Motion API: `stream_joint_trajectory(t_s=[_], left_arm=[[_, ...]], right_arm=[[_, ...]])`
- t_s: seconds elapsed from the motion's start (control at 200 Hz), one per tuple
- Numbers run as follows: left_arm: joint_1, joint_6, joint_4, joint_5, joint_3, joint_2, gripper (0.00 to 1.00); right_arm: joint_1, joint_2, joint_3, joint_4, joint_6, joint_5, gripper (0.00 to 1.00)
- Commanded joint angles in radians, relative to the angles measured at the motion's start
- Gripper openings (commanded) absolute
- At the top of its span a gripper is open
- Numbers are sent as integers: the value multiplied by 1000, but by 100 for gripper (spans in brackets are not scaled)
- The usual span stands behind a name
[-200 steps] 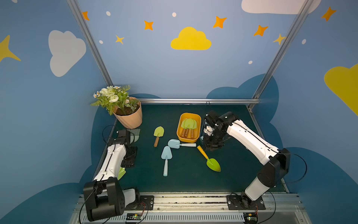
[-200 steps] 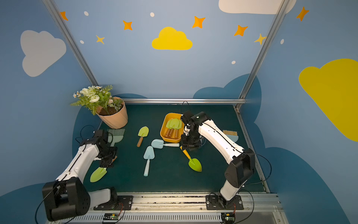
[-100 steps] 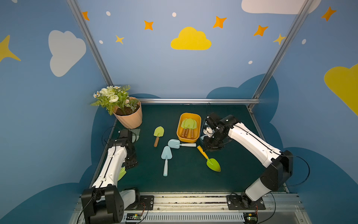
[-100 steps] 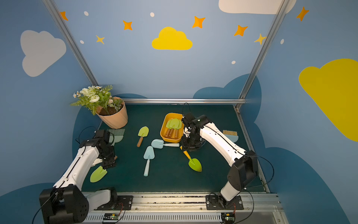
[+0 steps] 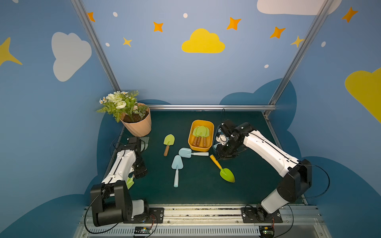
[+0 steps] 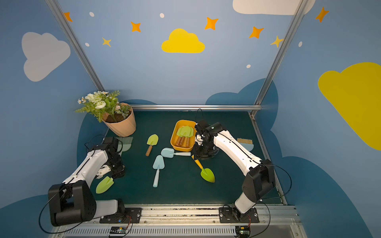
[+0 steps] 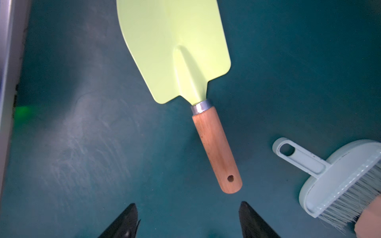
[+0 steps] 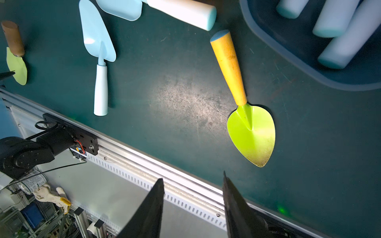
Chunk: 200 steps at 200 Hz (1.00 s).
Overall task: Sort the small shovels by color and place them into the storage box
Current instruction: Pick up the shovel from the corner of the board.
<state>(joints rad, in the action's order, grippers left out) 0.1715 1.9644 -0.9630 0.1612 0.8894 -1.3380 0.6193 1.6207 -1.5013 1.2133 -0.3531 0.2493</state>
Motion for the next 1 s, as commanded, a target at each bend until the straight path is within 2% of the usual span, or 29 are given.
stream_joint_trajectory(t_s=[0.0,0.47,0.606,0.731,0.851,0.996], left_arm=[[25,8,45,6,9,-23,73],[92,-103,167,-29,34,-208,72],[95,-120,164,-60,44,-265,68],[94,-140,156,-88,50,-298,58],[89,-139,167,-84,25,-276,48],[89,-149,153,-71,29,-254,27]], right_arm=[[-16,-3,6,-8,27,8,48],[-69,40,6,-24,45,15,48],[-80,54,15,-30,45,15,48],[-84,59,17,-37,42,22,47],[-86,57,21,-43,34,22,47],[-85,47,34,-51,27,30,47]])
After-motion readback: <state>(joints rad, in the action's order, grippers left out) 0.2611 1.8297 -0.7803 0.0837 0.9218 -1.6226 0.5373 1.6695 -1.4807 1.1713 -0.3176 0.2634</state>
